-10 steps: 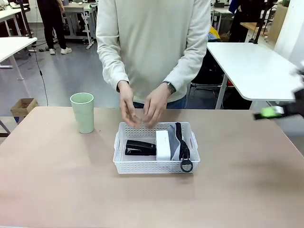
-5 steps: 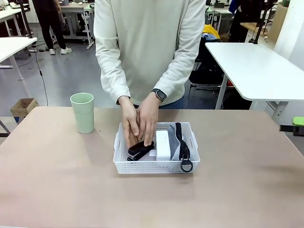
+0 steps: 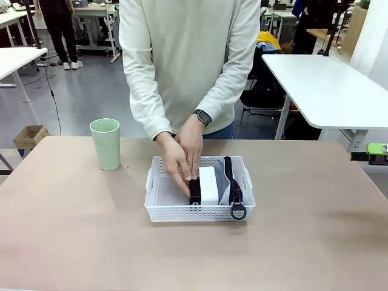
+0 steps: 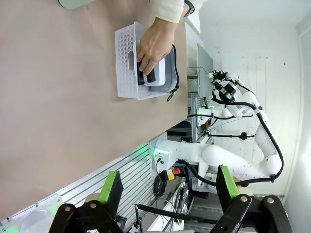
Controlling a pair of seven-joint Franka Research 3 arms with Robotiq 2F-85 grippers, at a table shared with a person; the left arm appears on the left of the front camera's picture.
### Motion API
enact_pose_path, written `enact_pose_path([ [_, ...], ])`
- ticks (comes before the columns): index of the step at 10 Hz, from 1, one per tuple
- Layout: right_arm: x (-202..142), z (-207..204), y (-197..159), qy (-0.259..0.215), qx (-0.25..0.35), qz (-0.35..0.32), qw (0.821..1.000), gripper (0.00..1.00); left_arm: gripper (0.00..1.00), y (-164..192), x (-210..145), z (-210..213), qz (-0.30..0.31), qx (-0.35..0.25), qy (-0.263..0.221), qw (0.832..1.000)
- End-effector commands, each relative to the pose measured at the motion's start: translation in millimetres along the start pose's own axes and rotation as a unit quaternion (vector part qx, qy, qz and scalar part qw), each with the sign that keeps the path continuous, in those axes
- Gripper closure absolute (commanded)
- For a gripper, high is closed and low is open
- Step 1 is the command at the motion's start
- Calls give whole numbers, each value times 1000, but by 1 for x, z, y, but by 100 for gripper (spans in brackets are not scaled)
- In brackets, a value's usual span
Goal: Efficiently arrange items inside the basket to fit them all.
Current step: Pick up the Reusable plastic cup and place it inside the Organizing basket.
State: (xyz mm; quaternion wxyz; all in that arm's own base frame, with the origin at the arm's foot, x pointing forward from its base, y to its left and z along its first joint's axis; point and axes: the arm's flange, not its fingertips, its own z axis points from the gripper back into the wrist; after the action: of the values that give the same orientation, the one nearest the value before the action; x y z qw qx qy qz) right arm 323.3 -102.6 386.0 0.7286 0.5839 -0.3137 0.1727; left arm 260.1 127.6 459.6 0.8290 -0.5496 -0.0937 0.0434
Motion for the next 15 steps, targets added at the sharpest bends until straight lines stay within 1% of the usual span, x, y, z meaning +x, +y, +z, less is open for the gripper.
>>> enact_pose_path([
  [1, -4, 3, 2, 5, -7, -9, 1000, 0, 0, -2, -2, 0, -3, -9, -1, 1000],
  [9, -4, 3, 2, 5, -7, -9, 1000, 0, 0, -2, -2, 0, -3, -9, -1, 1000],
  [10, -4, 3, 2, 5, -7, -9, 1000, 0, 0, 0, 0, 0, 0, 0, 0, 1000],
  [11, -4, 3, 2, 5, -7, -9, 1000, 0, 0, -12, 22, -16, -129, 76, -41, 988],
  [12, -4, 3, 2, 5, -7, -9, 1000, 0, 0, -4, 58, -47, -317, 150, -50, 935],
  [13, -4, 3, 2, 5, -7, -9, 1000, 0, 0, 11, 84, -72, -424, 252, -124, 861],
  [14, -4, 3, 2, 5, -7, -9, 1000, 0, 0, 23, 102, -86, -449, 262, -150, 841],
  [15, -4, 3, 2, 5, -7, -9, 1000, 0, 0, 35, 116, -97, -449, 296, -139, 832],
])
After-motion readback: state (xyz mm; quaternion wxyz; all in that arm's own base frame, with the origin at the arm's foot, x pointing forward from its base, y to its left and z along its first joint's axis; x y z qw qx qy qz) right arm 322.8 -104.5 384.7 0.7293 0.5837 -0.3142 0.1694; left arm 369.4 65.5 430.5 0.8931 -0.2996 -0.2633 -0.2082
